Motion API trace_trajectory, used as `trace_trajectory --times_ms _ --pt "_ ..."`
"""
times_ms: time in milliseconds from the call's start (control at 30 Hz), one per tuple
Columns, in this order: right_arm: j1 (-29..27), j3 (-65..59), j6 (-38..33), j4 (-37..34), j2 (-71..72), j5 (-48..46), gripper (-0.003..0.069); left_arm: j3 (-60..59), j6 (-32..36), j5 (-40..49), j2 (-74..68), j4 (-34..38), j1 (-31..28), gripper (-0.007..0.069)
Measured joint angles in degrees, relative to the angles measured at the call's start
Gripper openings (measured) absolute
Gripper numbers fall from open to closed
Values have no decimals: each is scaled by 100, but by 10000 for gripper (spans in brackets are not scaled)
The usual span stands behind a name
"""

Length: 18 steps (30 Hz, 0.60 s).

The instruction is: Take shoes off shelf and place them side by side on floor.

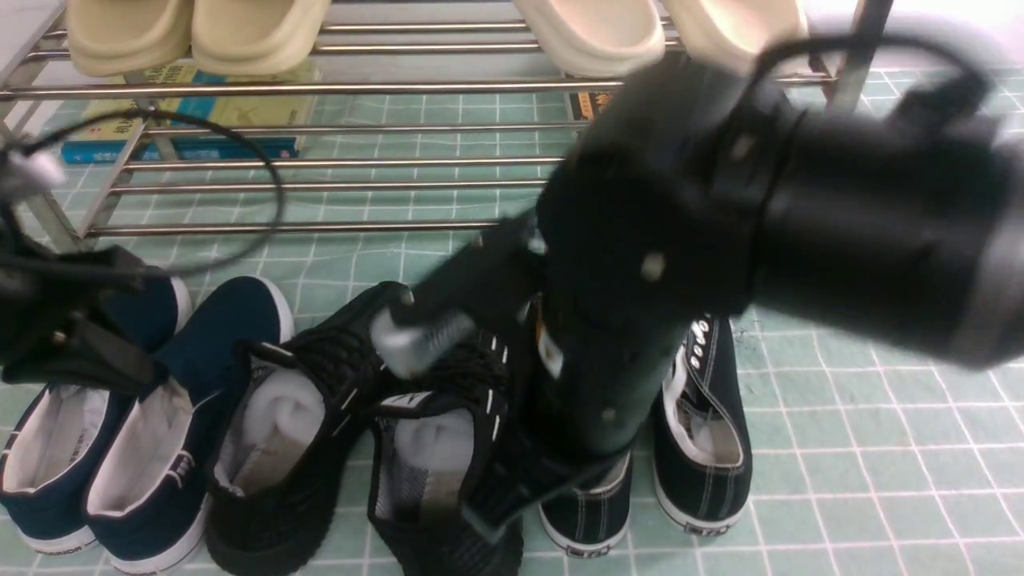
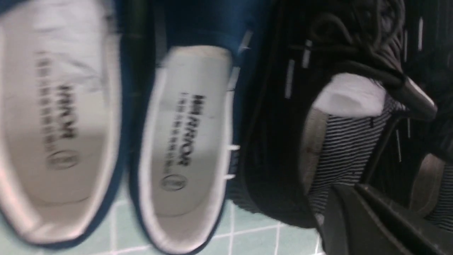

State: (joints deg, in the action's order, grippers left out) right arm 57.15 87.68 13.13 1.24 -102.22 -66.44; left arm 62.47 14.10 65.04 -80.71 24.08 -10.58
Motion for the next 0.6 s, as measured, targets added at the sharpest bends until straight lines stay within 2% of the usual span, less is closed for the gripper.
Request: trace_trajectory --times_ms 100,267,600 --pt "-5 -103 32 58 -375 528 -14 -37 -254 -166 0 -101 306 40" --pt "-95 -103 87 34 -973 1067 -13 -37 -470 -197 0 -199 401 40" --pt "-327 14 220 -155 -1176 855 -13 -37 -481 -116 19 -310 407 43"
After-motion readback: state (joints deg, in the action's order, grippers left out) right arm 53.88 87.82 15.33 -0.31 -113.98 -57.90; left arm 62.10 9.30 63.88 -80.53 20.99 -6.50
